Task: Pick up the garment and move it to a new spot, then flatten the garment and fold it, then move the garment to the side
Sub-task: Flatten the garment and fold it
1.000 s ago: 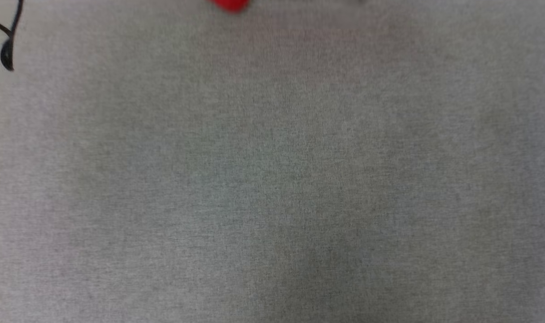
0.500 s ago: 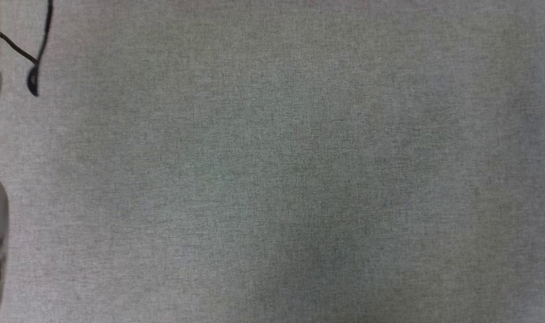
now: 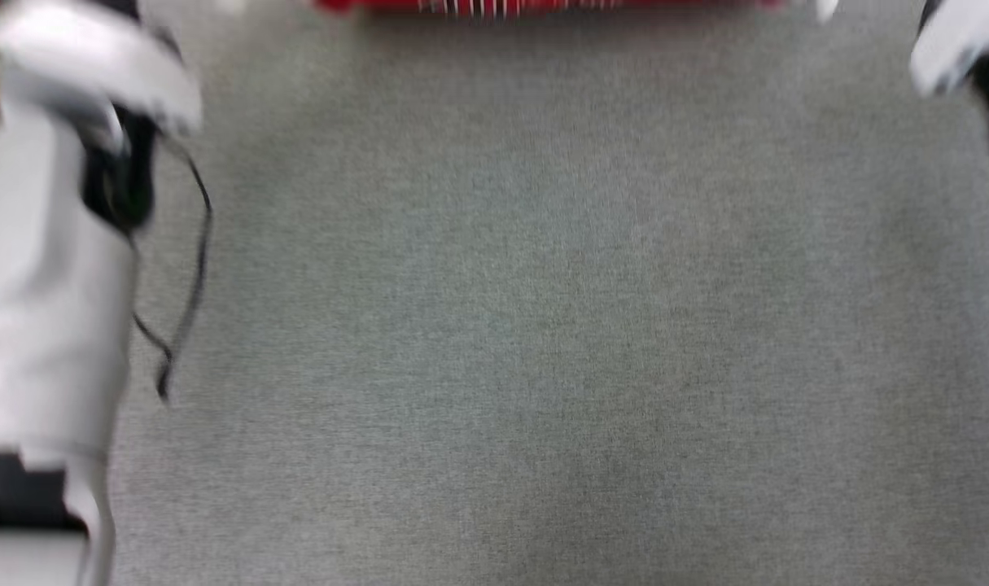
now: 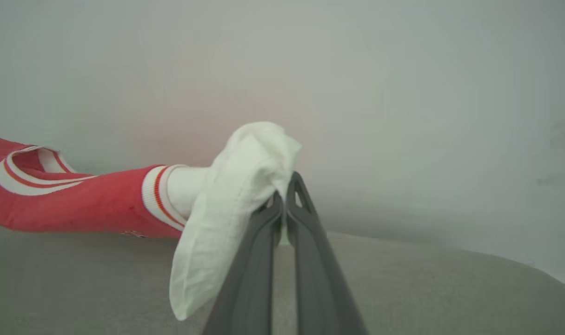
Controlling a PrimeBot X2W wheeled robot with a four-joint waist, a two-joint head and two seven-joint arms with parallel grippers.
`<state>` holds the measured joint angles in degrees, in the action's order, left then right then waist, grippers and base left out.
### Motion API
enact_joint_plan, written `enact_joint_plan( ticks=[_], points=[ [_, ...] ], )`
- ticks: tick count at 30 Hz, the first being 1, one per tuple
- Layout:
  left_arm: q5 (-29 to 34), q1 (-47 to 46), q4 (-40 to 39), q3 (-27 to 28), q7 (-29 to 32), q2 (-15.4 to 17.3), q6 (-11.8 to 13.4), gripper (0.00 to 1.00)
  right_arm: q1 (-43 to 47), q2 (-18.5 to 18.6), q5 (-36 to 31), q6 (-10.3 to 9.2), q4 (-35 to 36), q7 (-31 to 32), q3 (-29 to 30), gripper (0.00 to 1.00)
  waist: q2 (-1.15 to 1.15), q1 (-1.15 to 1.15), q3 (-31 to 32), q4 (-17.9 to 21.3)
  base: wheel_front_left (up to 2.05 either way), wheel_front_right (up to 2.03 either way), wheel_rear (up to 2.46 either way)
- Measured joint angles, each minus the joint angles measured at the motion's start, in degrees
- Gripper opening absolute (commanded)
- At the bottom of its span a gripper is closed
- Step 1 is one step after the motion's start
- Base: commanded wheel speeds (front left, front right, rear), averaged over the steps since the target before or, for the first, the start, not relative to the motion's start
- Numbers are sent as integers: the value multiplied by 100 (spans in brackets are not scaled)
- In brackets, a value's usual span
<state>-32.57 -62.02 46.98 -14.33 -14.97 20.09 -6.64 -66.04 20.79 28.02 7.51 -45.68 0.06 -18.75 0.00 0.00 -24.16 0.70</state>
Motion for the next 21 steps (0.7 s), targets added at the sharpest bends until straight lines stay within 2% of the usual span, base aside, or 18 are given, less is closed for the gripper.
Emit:
enact_joint_plan(
  ticks=[7, 12, 21],
  points=[
    [78, 2043, -927, 237, -1, -79, 41, 0, 1866, 244, 286, 0, 875, 103, -32, 0, 0, -1, 637, -99, 0, 0, 0],
    [31, 3370, -1215, 323, 20, -22, 193, 0, 3249, 282, 276, 1, 1604, 326, 188, 0, 0, -1, 1109, -132, 0, 0, 0],
    [-198, 5373, -2146, 425, 356, 58, 698, 0, 5751, -107, 137, 1, 2991, 1065, 1032, 0, 0, -2, 1949, -143, 0, 0, 0]
  ],
)
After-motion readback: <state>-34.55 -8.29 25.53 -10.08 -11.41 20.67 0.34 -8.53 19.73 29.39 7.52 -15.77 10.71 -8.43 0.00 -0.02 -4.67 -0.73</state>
